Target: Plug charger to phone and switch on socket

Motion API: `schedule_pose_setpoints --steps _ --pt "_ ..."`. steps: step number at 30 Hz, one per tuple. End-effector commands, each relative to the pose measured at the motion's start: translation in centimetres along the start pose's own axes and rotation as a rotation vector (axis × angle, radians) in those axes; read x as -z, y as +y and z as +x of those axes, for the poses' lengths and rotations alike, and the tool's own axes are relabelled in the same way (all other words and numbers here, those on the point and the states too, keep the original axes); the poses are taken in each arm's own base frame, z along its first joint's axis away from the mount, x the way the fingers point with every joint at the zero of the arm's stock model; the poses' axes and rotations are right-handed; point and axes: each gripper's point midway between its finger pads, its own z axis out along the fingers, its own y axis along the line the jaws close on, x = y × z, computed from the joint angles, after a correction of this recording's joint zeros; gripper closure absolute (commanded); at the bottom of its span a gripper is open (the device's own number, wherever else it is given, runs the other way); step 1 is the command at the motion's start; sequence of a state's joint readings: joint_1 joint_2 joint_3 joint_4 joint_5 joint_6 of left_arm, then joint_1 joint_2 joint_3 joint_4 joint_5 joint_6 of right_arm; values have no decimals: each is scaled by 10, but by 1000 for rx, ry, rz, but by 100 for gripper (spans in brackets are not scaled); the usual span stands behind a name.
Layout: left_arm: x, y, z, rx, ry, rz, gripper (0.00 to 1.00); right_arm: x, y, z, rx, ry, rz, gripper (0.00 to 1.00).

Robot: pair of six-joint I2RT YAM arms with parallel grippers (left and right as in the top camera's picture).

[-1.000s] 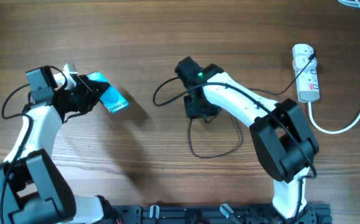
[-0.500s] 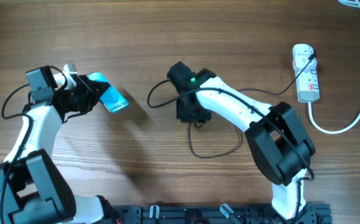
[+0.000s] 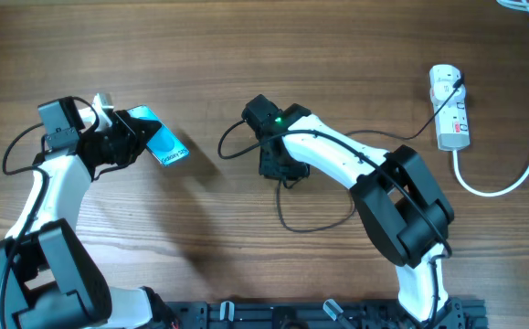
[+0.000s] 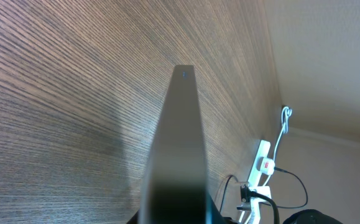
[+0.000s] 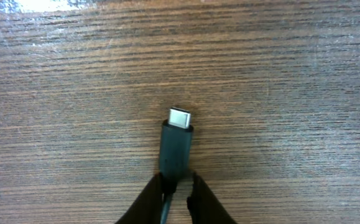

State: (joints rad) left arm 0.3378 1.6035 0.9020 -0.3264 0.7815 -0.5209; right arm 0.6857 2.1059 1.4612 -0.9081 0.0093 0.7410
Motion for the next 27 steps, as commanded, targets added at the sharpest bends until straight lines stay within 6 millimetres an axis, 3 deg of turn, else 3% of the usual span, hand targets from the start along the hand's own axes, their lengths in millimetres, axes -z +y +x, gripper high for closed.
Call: schedule_pose_setpoints --steps 1,2,9,13,16,19,22,24,27 --pt "0 -2 0 -22 4 12 96 -14 -9 -2 -22 0 48 91" --pt "0 -2 0 -22 4 12 96 -14 -8 -2 -21 3 45 96" --pt "0 -1 2 -15 9 9 96 -14 -2 3 65 35 6 96" --pt "0 0 3 -10 15 5 96 -4 17 6 252 51 -116 96" --pt "1 -10 7 -93 39 61 96 28 38 7 396 59 -325 96" --pt "4 -33 13 -155 77 189 96 90 58 20 606 25 -606 96" --pt "12 -61 15 -185 109 335 96 148 72 53 833 10 -893 96" --pt "16 -75 15 -184 116 386 96 159 75 61 834 33 -960 96" --pt "25 -97 23 -238 107 411 96 162 79 58 834 16 -979 96"
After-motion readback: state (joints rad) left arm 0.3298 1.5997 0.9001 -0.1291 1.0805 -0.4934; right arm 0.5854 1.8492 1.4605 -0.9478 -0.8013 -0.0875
